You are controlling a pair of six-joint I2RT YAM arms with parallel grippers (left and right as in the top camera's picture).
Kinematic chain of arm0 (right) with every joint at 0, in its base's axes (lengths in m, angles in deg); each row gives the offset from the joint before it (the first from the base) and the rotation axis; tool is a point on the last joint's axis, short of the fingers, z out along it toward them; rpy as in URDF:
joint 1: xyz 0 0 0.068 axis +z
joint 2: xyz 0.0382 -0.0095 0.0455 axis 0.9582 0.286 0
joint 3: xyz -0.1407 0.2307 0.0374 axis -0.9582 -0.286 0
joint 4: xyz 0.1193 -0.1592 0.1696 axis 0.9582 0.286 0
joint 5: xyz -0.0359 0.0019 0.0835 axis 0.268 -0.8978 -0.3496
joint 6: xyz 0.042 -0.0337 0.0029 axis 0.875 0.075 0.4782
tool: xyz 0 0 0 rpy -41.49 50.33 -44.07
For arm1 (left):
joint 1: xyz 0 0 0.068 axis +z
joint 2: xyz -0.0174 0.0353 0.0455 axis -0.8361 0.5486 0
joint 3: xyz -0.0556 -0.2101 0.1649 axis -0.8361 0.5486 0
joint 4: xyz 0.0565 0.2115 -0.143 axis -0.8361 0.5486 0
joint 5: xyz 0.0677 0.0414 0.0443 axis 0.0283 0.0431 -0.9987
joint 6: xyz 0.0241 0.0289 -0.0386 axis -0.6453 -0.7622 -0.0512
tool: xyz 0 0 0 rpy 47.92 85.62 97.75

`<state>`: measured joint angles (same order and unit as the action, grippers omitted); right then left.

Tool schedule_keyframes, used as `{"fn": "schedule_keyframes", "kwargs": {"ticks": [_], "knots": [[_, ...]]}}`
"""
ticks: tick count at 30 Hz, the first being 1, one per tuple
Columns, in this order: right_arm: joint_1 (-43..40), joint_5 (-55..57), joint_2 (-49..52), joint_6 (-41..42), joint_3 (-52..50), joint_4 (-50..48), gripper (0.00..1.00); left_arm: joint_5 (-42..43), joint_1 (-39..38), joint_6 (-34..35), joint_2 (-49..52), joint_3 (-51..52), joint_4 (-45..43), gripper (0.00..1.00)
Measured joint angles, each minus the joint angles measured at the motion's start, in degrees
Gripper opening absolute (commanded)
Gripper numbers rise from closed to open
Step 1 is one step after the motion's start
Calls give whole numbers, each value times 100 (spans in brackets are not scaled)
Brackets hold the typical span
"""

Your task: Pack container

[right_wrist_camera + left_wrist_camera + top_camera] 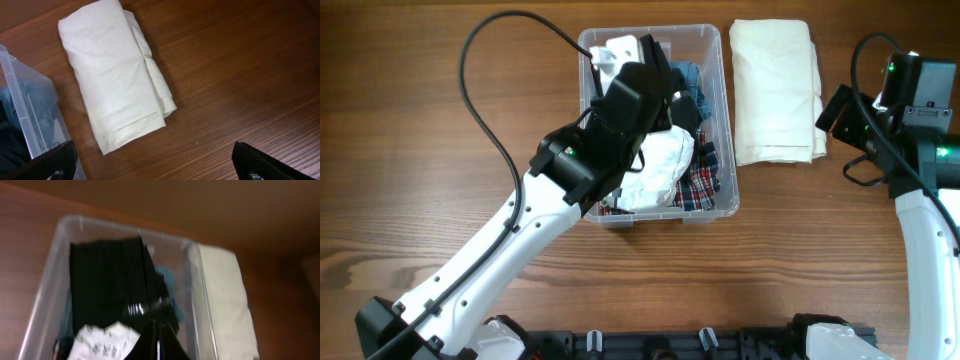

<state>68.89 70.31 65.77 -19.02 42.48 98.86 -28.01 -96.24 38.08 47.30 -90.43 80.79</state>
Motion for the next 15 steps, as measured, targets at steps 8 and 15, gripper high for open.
{"fn": "schedule_keyframes", "kwargs": {"ticks": [8, 15], "knots": [[0, 0, 0, 2, 0, -2, 100, -398, 542, -96, 1106, 13, -1991, 4], [0, 0, 0, 0, 0, 0, 100, 433, 1086, -247, 2566, 13, -2787, 4]]}}
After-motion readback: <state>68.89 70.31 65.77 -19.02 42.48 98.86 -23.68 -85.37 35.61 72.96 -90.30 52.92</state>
